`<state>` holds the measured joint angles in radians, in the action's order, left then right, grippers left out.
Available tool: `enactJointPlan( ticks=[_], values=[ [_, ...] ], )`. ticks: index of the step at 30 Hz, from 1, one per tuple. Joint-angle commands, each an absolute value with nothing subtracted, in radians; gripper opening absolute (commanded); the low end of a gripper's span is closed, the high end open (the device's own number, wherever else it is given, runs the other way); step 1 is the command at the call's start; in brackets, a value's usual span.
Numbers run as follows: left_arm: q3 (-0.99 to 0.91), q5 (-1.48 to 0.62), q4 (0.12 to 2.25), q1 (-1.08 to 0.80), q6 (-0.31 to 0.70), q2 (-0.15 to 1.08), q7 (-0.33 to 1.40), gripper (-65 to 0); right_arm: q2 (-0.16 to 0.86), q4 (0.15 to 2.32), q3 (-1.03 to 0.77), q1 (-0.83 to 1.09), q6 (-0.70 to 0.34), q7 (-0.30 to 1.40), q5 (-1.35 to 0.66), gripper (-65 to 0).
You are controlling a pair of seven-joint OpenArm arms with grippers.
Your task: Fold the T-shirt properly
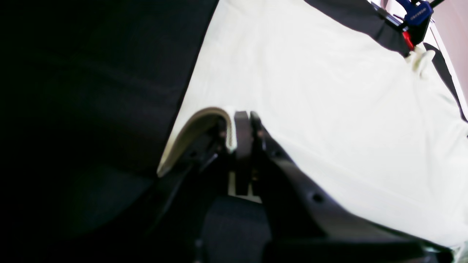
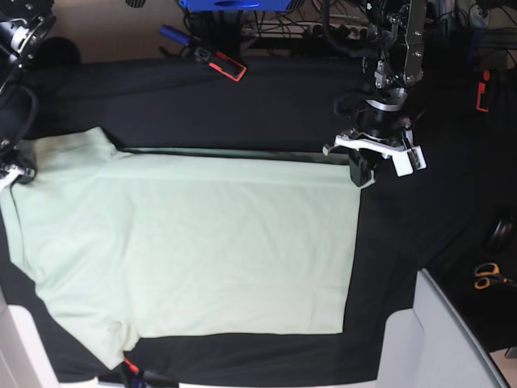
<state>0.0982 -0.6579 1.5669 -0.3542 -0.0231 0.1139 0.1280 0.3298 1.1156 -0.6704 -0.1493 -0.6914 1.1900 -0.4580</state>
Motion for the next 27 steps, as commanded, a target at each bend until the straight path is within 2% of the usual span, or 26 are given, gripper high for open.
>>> enactJointPlan(
  ticks=[1, 11, 27],
  values=[
    [0.096, -0.659, 1.58, -0.343, -0.018, 0.119, 0.104, -65.0, 0.364, 1.125, -0.659, -0.185, -0.698, 1.153, -0.475, -64.9],
    [0.096, -0.659, 1.517, -0.295, -0.018, 0.119, 0.104, -65.0, 0.384, 1.006, -0.582, -0.257, -0.698, 1.098, -0.473, -64.9],
    [0.091, -0.659, 1.475, -0.234, -0.018, 0.119, 0.163, -65.0, 0.384, 0.993, -0.486, -0.311, -0.698, 1.049, -0.472, -64.9]
  ],
)
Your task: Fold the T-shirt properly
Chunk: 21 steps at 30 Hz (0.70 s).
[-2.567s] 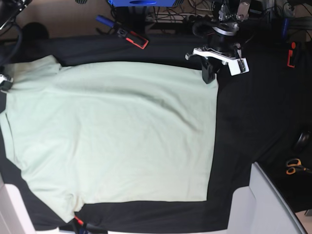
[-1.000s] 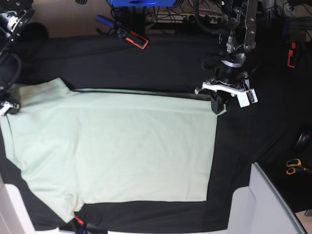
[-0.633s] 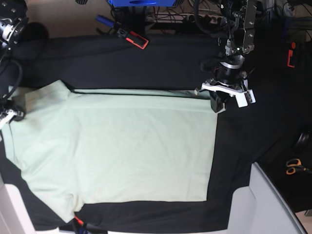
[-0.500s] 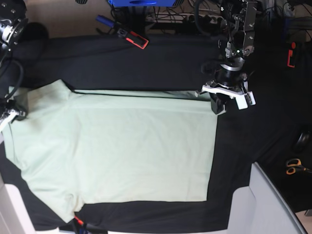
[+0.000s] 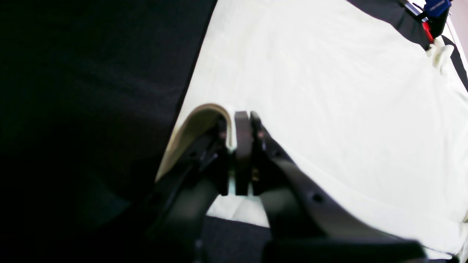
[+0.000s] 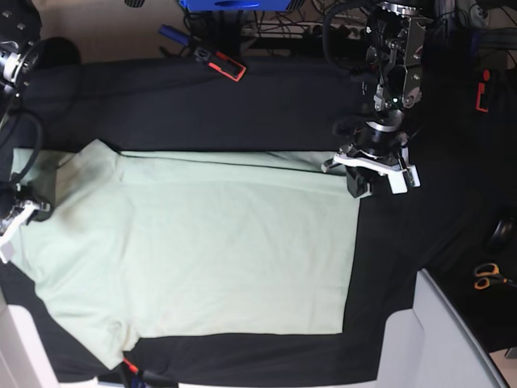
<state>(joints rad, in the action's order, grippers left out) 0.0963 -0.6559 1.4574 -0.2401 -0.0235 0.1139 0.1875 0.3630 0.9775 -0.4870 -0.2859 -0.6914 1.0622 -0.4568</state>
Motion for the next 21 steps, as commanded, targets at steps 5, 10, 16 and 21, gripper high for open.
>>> enactJointPlan(
  ticks=[5, 10, 16, 21],
  values=[
    [0.085, -0.659, 1.469, -0.234, -0.018, 0.119, 0.163, -65.0, 0.384, 0.993, -0.45, -0.323, -0.698, 1.041, -0.475, -64.9],
    [0.085, -0.659, 1.469, -0.234, -0.018, 0.119, 0.163, -65.0, 0.384, 0.993, -0.45, -0.338, -0.698, 1.041, -0.473, -64.9],
    [0.084, -0.659, 1.461, -0.234, -0.018, 0.12, 0.163, -65.0, 0.384, 0.993, -0.449, -0.354, -0.698, 1.041, -0.473, -64.9],
    [0.084, -0.659, 1.461, -0.234, -0.018, 0.122, 0.163, -65.0, 0.384, 0.993, -0.404, -0.367, -0.698, 1.041, -0.473, -64.9]
  ],
)
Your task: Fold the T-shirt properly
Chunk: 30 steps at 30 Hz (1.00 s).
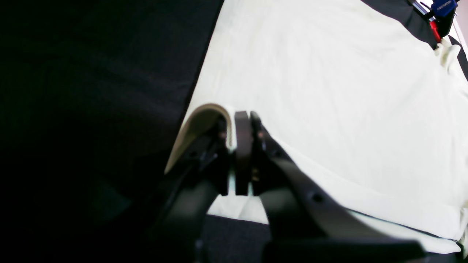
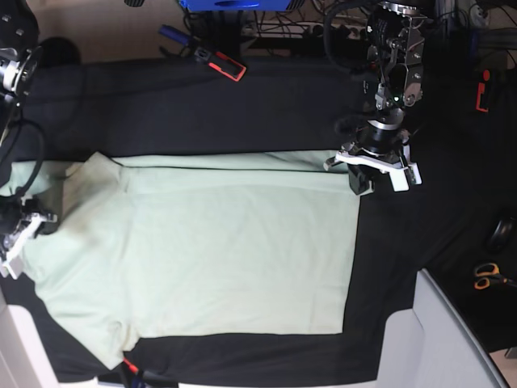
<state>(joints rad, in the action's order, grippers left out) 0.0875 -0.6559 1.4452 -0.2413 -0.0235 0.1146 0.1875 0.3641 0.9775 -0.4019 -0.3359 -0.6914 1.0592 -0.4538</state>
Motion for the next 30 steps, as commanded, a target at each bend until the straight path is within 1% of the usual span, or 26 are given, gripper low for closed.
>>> enactJointPlan(
  ticks=[1, 11, 17, 23, 30],
  values=[
    [0.084, -0.659, 1.461, -0.234, -0.018, 0.122, 0.163, -65.0, 0.384, 0.993, -0.4, -0.369, -0.698, 1.041, -0.473, -64.9],
    [0.082, -0.659, 1.461, -0.234, -0.018, 0.122, 0.16, -65.0, 0.381, 0.99, -0.392, -0.371, -0.698, 1.02, -0.473, -64.9],
    [0.081, -0.659, 1.461, -0.234, -0.018, 0.125, 0.159, -65.0, 0.384, 0.892, -0.389, -0.4, -0.698, 0.99, -0.472, -64.9],
    [0.081, -0.659, 1.438, -0.234, -0.018, 0.125, 0.159, -65.0, 0.384, 0.888, -0.291, -0.418, -0.698, 0.951, -0.472, -64.9],
    [0.079, -0.659, 1.412, -0.234, -0.018, 0.125, 0.156, -65.0, 0.384, 0.858, -0.288, -0.443, -0.698, 0.943, -0.472, -64.9]
  ],
)
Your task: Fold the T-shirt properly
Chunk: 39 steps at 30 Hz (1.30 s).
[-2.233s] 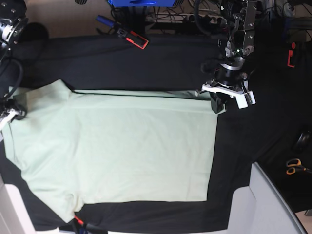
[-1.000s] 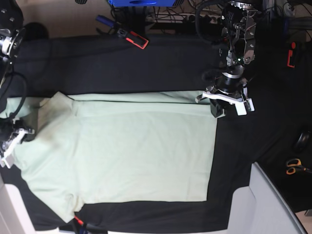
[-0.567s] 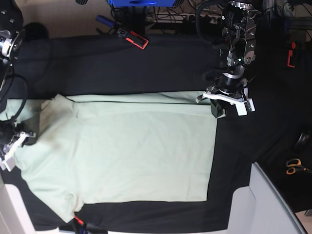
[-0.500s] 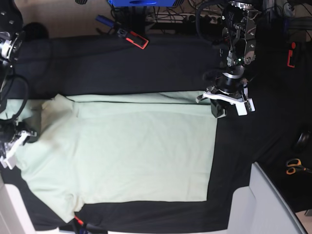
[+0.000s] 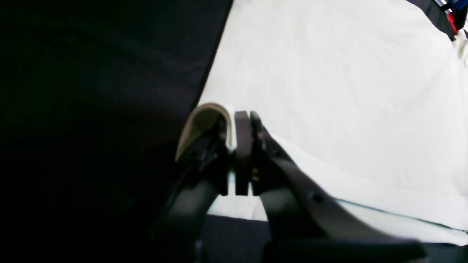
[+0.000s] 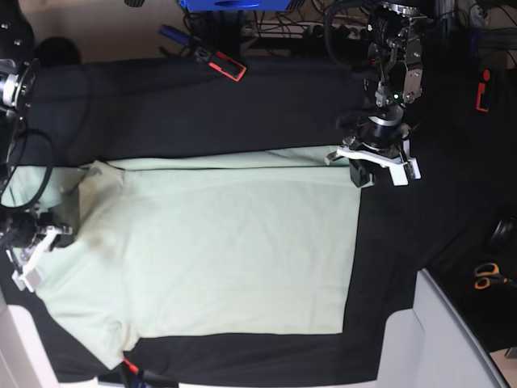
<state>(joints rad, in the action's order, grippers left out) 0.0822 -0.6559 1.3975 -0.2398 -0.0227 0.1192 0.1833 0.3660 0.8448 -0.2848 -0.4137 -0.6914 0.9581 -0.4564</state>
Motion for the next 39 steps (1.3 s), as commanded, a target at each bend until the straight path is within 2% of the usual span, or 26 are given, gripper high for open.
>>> enactJointPlan(
  ticks=[1, 14, 39],
  values=[
    [0.079, -0.659, 1.412, -0.234, -0.018, 0.125, 0.156, -65.0, 0.384, 0.851, -0.288, -0.45, -0.698, 0.941, -0.472, -64.9],
    [0.081, -0.659, 1.411, -0.186, -0.018, 0.125, 0.16, -65.0, 0.384, 0.84, -0.285, -0.46, -0.698, 0.921, -0.472, -64.9],
    [0.082, -0.657, 1.44, -0.217, -0.018, 0.125, 0.162, -65.0, 0.412, 0.842, -0.286, -0.475, -0.698, 0.889, -0.473, -64.9]
  ],
)
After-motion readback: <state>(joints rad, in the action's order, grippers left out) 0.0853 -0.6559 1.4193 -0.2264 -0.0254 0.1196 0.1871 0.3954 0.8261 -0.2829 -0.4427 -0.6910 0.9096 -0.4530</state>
